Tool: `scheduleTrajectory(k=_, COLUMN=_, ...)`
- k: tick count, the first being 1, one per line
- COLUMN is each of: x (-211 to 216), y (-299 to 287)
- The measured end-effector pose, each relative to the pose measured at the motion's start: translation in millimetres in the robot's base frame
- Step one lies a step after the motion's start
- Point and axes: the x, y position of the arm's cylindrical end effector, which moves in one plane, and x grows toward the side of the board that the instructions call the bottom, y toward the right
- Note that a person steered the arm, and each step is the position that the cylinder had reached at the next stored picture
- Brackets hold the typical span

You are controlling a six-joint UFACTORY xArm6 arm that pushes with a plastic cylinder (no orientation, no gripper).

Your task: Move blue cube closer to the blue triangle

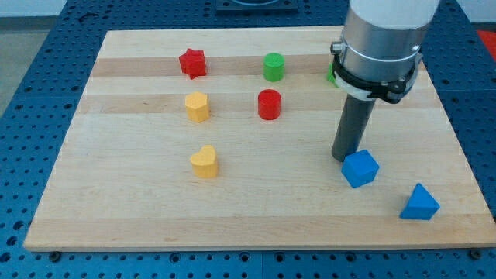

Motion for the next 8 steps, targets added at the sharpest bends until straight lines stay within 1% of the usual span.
scheduleTrajectory(k=2, x=12.1, y=3.5)
scheduleTrajectory(k=4, x=17.2, y=30.8)
scheduleTrajectory(k=8, x=37.5, y=35.9)
